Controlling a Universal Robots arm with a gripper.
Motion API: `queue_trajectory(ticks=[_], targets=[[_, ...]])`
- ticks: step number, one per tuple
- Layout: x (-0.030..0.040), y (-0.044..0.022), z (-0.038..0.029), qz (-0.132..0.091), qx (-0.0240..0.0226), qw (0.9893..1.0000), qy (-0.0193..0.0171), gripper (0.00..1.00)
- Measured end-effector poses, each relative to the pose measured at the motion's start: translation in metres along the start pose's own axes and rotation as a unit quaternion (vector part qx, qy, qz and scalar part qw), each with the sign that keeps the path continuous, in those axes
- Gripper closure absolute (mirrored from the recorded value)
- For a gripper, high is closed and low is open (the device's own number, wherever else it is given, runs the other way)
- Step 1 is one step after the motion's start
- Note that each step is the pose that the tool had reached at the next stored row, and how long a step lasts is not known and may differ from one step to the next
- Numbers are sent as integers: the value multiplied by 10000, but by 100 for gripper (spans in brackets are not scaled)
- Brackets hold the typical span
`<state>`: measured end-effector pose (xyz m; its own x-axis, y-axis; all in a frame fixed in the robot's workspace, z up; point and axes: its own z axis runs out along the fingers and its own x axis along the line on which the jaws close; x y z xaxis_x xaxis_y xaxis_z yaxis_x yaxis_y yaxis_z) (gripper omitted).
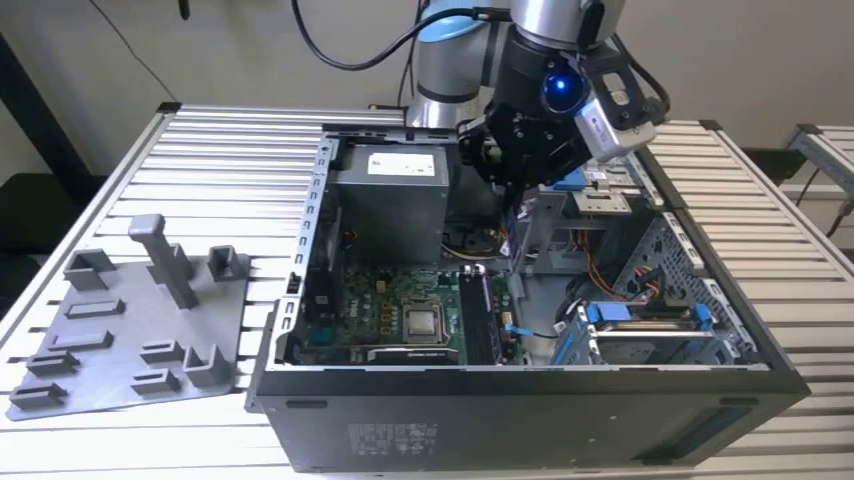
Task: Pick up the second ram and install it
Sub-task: 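Insert the second ram into the second slot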
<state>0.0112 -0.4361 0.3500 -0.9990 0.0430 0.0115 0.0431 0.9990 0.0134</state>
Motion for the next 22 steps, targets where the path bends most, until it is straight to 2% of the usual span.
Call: queue_trajectory(ticks=[4,15,22], targets=[[0,0,25,0,-1,10000,-30,86],[18,-2,92,1,8,10000,-32,86],[19,-3,180,0,23,10000,-33,86]])
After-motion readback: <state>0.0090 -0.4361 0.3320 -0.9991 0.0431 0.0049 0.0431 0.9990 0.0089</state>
